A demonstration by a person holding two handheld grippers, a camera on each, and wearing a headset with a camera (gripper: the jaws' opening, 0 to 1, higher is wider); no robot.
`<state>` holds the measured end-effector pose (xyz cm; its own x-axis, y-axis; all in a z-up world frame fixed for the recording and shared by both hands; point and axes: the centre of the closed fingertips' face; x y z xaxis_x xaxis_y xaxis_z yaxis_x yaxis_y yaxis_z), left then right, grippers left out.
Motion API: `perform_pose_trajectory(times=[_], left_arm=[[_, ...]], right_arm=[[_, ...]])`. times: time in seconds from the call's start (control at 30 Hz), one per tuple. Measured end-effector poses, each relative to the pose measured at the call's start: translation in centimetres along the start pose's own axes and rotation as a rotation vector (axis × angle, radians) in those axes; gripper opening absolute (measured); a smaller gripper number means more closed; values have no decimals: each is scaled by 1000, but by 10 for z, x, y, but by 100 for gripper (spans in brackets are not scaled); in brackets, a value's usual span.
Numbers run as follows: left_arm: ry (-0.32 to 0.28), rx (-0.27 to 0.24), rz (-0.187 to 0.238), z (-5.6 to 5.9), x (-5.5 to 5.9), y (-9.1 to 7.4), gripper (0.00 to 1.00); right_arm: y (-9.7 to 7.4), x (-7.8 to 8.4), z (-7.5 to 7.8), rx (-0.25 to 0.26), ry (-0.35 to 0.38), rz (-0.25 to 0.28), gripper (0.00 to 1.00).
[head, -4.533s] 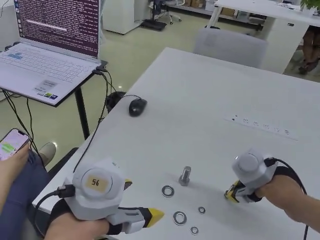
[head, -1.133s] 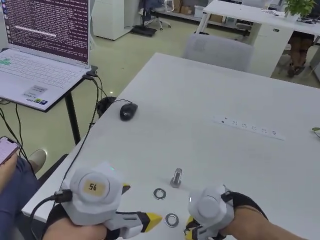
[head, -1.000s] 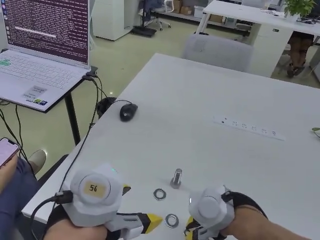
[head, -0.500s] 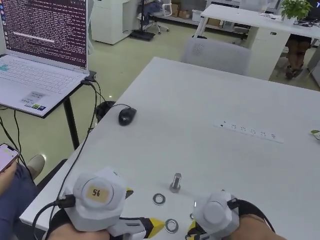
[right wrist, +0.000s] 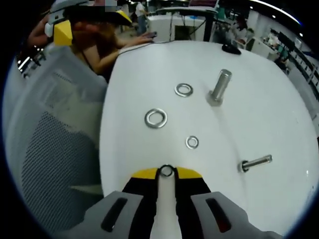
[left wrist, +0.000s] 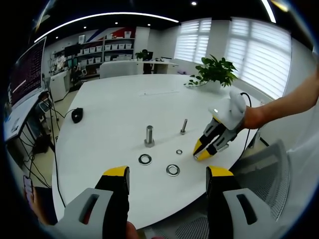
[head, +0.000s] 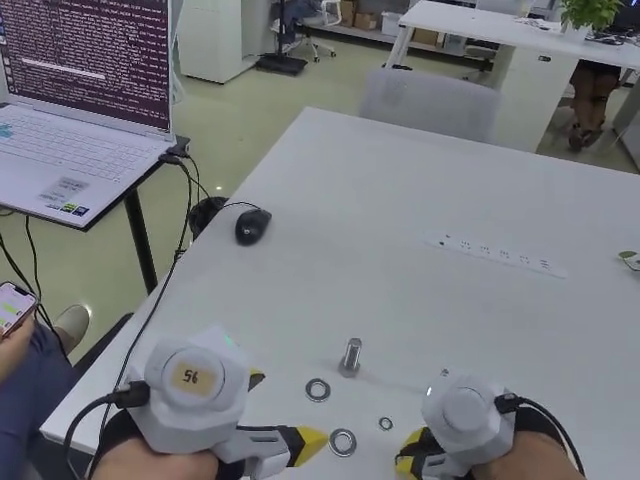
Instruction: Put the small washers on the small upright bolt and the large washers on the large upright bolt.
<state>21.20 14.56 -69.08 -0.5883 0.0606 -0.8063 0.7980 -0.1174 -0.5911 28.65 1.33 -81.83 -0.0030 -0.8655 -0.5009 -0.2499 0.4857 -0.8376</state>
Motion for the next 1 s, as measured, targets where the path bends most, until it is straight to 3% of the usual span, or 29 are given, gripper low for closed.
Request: perform_pose_trajectory(times=[0.33,0.63,1.0], left_arm=[[5,9,-3,5,0,1,61],[10,15,-7,6,0,2,61],[13,13,-6,4,-3,3,61]], right_arm=[[-40,13,34,114,119,83,13],[-82,6,69,210,155,141,13],[-89,-22,88,229,95,136,13]])
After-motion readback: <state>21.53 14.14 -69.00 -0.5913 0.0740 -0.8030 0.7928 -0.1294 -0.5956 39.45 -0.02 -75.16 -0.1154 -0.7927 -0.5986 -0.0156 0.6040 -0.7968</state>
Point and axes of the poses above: the centre of the closed fingertips' face, and the gripper's own axes: y roughly forward along the fingers, z roughly to its right, x roughly out of its underside, and after that the axes turned 13 degrees about -x, right-handed
